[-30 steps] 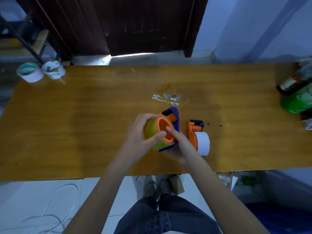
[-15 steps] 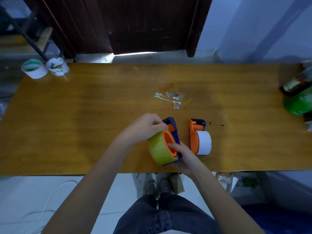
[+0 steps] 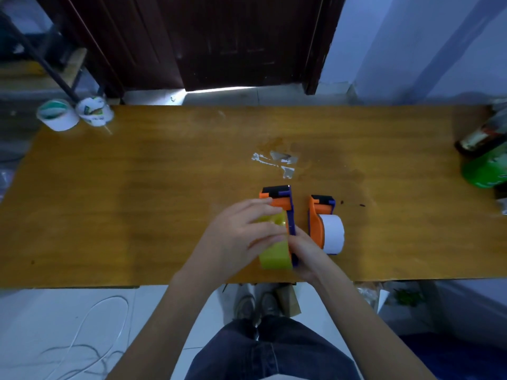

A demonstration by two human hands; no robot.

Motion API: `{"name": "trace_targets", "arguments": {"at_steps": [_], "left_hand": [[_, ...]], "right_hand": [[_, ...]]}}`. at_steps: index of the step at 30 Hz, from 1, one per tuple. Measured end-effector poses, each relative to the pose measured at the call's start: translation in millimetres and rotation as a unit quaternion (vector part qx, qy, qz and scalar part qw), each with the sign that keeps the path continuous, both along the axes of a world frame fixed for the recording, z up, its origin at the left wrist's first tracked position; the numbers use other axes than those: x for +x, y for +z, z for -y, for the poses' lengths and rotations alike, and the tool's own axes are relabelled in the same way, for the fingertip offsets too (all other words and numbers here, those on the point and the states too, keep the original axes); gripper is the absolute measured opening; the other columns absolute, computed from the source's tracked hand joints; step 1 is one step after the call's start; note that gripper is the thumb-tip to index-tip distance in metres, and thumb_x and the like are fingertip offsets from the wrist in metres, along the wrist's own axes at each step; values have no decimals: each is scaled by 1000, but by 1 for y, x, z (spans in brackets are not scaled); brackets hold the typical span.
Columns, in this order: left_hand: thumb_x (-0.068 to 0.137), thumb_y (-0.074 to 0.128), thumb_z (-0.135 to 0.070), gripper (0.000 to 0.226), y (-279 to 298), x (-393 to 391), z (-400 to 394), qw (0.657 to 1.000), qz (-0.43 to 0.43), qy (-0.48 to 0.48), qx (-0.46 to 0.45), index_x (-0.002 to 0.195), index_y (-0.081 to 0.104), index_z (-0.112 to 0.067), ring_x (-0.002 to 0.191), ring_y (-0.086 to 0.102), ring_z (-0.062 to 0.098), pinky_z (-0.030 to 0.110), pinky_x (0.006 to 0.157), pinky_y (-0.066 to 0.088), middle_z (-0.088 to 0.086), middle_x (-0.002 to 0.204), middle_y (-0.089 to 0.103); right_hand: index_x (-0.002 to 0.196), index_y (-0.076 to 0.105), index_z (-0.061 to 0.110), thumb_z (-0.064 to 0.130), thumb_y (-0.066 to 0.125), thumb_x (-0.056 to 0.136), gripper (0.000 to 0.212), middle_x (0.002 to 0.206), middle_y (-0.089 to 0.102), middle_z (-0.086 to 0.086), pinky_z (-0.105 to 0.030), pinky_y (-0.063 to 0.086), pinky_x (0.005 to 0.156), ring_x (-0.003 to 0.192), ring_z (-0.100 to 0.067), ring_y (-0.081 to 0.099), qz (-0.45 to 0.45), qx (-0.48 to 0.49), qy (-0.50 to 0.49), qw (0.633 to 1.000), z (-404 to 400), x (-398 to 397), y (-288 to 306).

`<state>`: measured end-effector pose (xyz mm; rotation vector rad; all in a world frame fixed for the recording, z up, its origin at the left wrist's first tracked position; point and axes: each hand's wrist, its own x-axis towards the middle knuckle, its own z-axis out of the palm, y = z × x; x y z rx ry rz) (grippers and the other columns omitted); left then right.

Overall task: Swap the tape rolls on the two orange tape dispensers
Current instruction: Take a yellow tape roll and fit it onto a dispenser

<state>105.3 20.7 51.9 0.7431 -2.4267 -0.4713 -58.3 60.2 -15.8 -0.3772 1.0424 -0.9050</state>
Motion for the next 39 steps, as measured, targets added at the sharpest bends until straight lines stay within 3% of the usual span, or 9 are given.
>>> {"name": "trace_targets", "arguments": {"at_steps": [4, 8, 11, 14, 22, 28, 33, 36, 39], "left_hand": [[88, 58, -33, 23, 1, -10, -16, 999, 2, -41, -20, 95, 65, -12, 117, 59, 19, 31, 101, 46, 7, 115, 69], [86, 59, -42, 42, -4, 4, -22, 1000, -24, -11, 12, 116, 50, -14, 131, 42, 15, 25, 112, 33, 6, 133, 54], [89, 61, -22, 15, -11, 9, -21, 997, -60, 11, -49, 100, 57, -13, 118, 55, 20, 30, 99, 47, 11, 114, 67], [89, 61, -17, 8, -9, 9, -22, 996, -77, 26, -43, 89, 63, -9, 107, 61, 20, 28, 88, 52, 12, 101, 72], [84, 59, -18, 17, 13, 2, -3, 970, -136, 142, 141, 77, 66, -4, 72, 62, 13, 34, 64, 52, 2, 77, 68], [82, 66, -14, 15, 30, -5, 29, 921, -155, 280, 221, 70, 60, -18, 60, 54, -5, 10, 56, 39, -12, 64, 58], [82, 67, -15, 12, 41, 1, 56, 923, -104, 292, 229, 70, 66, -16, 57, 52, -5, 12, 55, 38, -13, 64, 60], [82, 67, -16, 22, 40, 2, 57, 911, -119, 308, 249, 62, 62, -24, 55, 51, 2, 23, 58, 42, -6, 62, 62], [81, 68, -16, 19, 35, 4, 55, 899, -120, 330, 263, 63, 64, -20, 63, 59, 21, 36, 63, 50, 9, 69, 69]], "right_hand": [[106, 61, 12, 5, 56, 87, 21, 97, 68, -8, -28, 56, 72, 85, -14, 70, -53, -39, 16, 998, 4, 7, 6], [105, 66, 16, 15, 63, 81, 24, 101, 68, -12, -45, 50, 88, 96, -28, 65, 16, -65, -3, 998, 3, 9, 9], [117, 60, 12, 20, 64, 76, 41, 102, 68, -12, -40, 53, 79, 95, -27, 66, -2, -44, -4, 999, 3, 8, 9], [121, 55, 10, 20, 68, 77, 48, 103, 67, -13, -43, 52, 80, 97, -31, 65, -22, -41, 0, 999, 3, 8, 7], [120, 55, 19, 19, 65, 74, 47, 98, 69, -8, -39, 53, 78, 87, -22, 67, -75, -71, 30, 994, -3, 12, 8], [114, 58, 21, 1, 60, 85, 35, 100, 68, -12, -37, 55, 75, 85, -22, 67, -97, -105, 59, 988, -2, 8, 19], [100, 59, 21, -8, 50, 88, 33, 64, 70, 5, -19, 51, 49, 56, -6, 66, -67, -116, 64, 989, -8, 7, 31], [102, 63, 24, 0, 58, 85, 30, 84, 71, -7, -25, 55, 54, 71, -21, 68, -67, -129, 48, 988, -6, 5, 39], [116, 60, 21, 8, 61, 81, 37, 113, 63, -28, -46, 57, 77, 98, -43, 63, -91, -118, 66, 987, -8, 6, 43]]}}
